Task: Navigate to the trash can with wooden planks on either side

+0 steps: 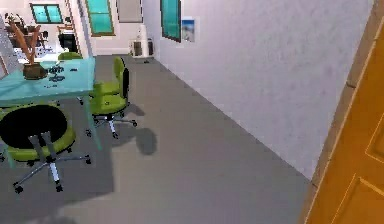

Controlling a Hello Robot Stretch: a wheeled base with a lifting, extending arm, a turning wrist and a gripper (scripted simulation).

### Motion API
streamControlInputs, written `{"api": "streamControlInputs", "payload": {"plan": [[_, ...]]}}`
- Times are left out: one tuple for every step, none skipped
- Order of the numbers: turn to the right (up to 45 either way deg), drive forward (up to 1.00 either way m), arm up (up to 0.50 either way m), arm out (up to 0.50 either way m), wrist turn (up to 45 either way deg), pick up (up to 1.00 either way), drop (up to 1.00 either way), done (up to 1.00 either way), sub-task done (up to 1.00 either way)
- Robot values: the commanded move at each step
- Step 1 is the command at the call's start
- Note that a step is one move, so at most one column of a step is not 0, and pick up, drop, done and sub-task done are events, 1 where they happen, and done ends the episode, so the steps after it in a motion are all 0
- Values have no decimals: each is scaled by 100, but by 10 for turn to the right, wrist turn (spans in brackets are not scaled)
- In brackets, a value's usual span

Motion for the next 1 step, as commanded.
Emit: {"api": "streamControlInputs", "payload": {"plan": [[0, 100, 0, 0, 0, 0, 0, 0, 0]]}}
